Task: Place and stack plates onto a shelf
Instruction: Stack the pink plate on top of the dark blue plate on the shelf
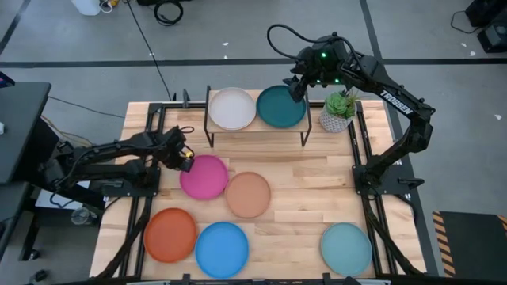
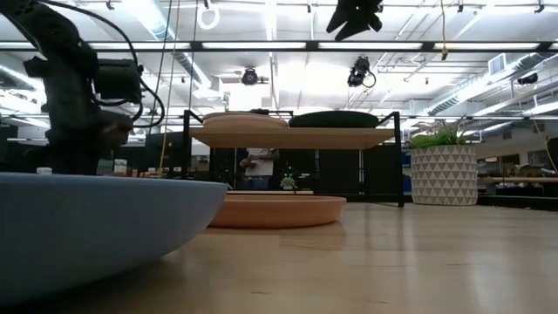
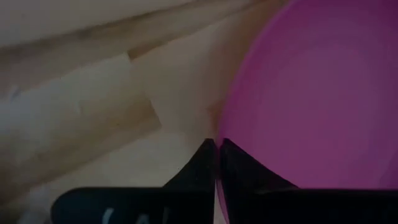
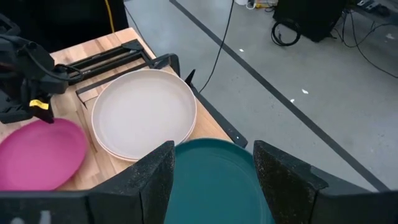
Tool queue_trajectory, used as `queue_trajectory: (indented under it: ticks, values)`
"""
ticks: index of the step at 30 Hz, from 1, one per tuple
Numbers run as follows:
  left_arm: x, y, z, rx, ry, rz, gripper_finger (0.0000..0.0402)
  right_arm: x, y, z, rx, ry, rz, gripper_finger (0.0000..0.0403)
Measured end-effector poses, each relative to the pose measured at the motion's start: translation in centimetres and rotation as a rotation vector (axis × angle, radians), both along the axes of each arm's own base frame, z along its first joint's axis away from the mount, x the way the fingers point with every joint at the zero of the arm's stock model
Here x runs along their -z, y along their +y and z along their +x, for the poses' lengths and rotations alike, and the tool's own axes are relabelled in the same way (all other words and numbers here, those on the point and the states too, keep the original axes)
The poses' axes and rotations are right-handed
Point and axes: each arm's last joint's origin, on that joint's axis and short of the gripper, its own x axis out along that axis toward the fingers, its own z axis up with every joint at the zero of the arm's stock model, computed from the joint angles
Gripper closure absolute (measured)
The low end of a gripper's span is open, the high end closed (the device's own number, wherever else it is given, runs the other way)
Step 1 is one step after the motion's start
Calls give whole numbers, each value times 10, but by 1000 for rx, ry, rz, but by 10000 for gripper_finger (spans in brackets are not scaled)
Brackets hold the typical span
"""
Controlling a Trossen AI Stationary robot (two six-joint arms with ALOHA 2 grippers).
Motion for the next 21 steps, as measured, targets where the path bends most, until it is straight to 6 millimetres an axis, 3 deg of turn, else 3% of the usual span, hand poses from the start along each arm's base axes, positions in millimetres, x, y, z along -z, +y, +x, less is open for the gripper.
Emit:
queue_trajectory:
  ticks: [4, 13, 17, 21]
  values:
    - [-27, 5, 5, 20, -3, -3, 387, 0, 0, 0, 0, -5, -3, 179]
    - [-120, 18, 20, 62, -166, 57, 387, -1, 0, 1, -2, -14, -11, 179]
    - [-156, 26, 41, 77, -243, 82, 387, -1, 0, 1, -2, -12, -12, 179]
    - [-193, 38, 76, 139, -291, 147, 387, -1, -1, 0, 7, -6, -14, 179]
